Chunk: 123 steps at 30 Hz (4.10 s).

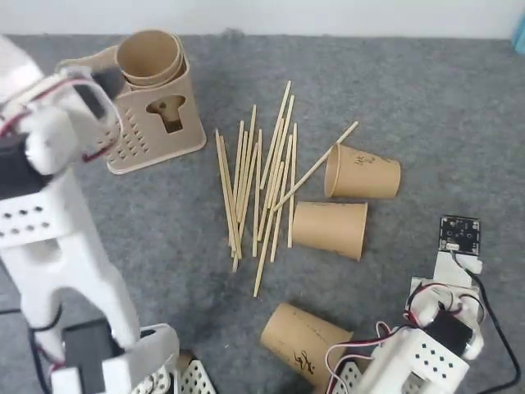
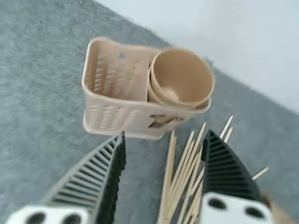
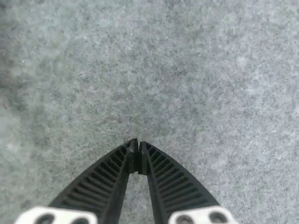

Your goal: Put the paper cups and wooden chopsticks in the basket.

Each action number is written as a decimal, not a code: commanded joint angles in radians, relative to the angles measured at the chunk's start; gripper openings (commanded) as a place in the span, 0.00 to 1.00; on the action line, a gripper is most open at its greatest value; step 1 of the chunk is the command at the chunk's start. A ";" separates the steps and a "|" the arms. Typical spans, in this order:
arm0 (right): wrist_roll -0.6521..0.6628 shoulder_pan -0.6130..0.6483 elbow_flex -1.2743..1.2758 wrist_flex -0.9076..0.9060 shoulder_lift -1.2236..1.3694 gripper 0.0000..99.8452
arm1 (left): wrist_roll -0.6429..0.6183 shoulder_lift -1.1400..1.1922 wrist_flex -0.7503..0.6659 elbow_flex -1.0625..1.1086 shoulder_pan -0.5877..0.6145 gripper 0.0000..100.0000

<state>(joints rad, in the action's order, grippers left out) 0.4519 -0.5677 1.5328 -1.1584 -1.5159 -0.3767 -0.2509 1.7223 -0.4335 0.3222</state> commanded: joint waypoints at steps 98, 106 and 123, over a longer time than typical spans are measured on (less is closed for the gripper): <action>-0.279 -0.039 -0.130 0.335 0.317 0.01 | 0.384 -0.269 -0.388 1.247 -1.415 0.01; -0.279 -0.044 -0.130 0.335 0.317 0.01 | 0.384 -0.265 -0.543 1.385 -1.415 0.01; -0.278 -0.044 -0.130 0.328 0.317 0.01 | 0.603 -0.269 -0.539 1.363 -0.578 0.01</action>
<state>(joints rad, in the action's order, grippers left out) 0.1834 -0.6153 1.4070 -0.8454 -1.2029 0.1772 -0.5163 1.1868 0.9920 -0.4204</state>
